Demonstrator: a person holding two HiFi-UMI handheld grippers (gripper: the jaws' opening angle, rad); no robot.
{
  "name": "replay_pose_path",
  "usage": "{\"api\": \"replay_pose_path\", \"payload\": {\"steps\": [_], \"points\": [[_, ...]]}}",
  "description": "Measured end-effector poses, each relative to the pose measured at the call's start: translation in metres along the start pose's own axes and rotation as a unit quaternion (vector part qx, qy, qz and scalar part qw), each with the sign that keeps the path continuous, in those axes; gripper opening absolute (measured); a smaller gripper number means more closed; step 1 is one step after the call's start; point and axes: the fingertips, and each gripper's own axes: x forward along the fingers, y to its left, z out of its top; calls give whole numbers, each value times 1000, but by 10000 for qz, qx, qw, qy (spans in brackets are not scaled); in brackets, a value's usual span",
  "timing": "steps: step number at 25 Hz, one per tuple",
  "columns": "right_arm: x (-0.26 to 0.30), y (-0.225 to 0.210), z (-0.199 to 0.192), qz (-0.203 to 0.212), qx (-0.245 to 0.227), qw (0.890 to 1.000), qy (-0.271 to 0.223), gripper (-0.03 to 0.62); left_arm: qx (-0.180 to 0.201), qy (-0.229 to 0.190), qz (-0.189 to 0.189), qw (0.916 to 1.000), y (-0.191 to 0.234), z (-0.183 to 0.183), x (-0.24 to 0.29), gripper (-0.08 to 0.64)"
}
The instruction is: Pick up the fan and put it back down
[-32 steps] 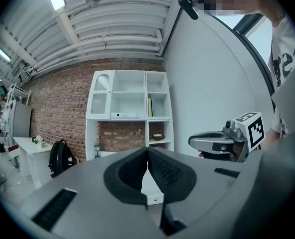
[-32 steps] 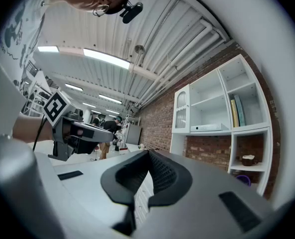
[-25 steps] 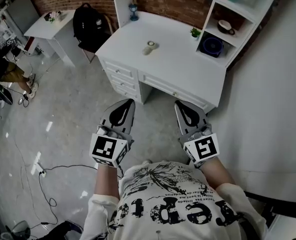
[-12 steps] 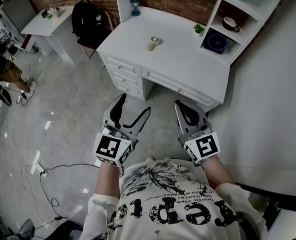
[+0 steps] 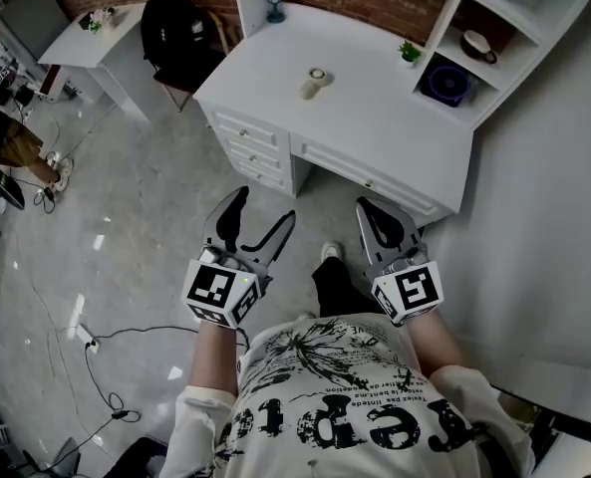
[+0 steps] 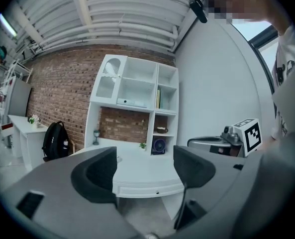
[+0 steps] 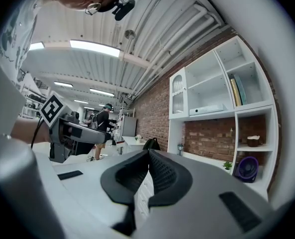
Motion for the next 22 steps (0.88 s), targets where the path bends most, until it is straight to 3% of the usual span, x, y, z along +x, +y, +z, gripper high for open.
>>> {"api": "replay_pose_path", "payload": {"steps": [10, 16, 22], "points": [[114, -120, -10, 15, 119, 9998, -147, 12, 358, 217, 338, 9986, 69, 11, 137, 345], [185, -226, -5, -75, 236, 9996, -148, 12, 520, 274, 368, 9976, 104, 40, 255, 345], [234, -285, -22, -75, 256, 9996, 36, 12, 593, 474, 280, 9967, 133, 39, 337, 345]]}}
